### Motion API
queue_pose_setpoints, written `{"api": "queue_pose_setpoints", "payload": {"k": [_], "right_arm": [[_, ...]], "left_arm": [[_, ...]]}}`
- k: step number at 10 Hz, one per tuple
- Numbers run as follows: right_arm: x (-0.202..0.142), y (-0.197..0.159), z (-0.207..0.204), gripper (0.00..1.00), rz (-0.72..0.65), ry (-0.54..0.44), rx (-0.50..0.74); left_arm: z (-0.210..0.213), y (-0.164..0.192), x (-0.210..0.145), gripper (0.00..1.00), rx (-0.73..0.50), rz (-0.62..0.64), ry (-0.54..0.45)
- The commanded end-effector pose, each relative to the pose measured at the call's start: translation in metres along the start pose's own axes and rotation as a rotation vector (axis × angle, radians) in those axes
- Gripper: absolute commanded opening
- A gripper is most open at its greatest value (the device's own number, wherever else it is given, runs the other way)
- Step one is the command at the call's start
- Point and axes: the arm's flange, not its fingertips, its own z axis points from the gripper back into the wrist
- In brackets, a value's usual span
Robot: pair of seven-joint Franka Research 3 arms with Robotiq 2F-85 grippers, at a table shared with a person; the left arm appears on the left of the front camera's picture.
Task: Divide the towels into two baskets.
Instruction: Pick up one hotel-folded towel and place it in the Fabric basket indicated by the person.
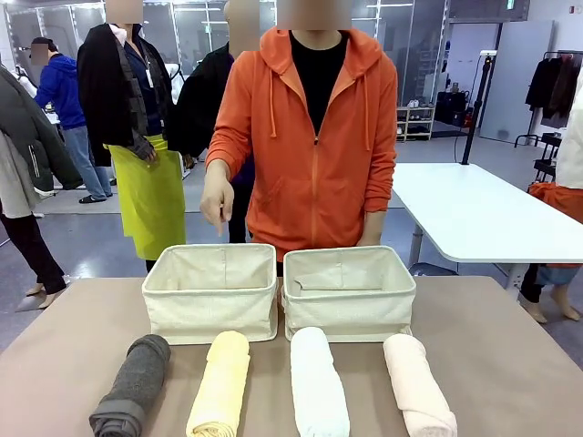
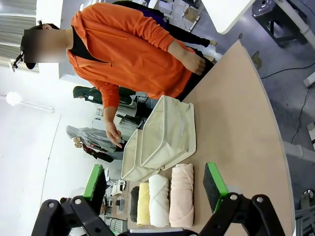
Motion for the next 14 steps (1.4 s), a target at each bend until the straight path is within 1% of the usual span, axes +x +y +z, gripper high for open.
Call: {"api": "queue_pose_setpoints", "payload": {"k": [1,5,6,7,8,9,10,11,12,14], "right_arm": [[0.001,0.004,0.001,1.0,-0.002,-0.007,0.013],[0.001,0.004,0.001,1.0,-0.002,-0.007,0.013],[0.001,0.004,0.001,1.0,-0.002,-0.007,0.013],[0.001,0.004,0.001,1.0,-0.002,-0.007,0.013],[0.001,0.004,0.001,1.0,-0.002,-0.007,0.013],[0.001,0.004,0.001,1.0,-0.002,-0.007,0.013],[0.001,0.004,0.001,1.0,-0.002,-0.007,0.013],[0.001,0.004,0.001,1.0,-0.002,-0.007,0.013],[0.001,0.004,0.001,1.0,-0.002,-0.007,0.013],[0.001,0.004,0.001,1.0,-0.002,-0.007,0.013]], "left_arm": [[0.002,0.0,0.002,1.0,-0.026,-0.006,-0.008],[0.002,0.0,0.002,1.0,-0.026,-0.006,-0.008],[0.0,0.0,0.0,1.0,0.0,0.0,0.0],[-0.011,-0.026,-0.001,1.0,0.058,-0.1,0.1],[-0.028,-0.044,-0.006,1.0,0.091,-0.129,0.178],[-0.05,-0.059,-0.015,1.0,0.155,-0.18,0.255],[-0.07,-0.067,-0.025,1.0,0.181,-0.22,0.321],[-0.09,-0.069,-0.036,1.0,0.267,-0.267,0.375],[-0.11,-0.07,-0.051,1.0,0.321,-0.31,0.455],[-0.143,-0.071,-0.087,1.0,0.43,-0.446,0.621]]}}
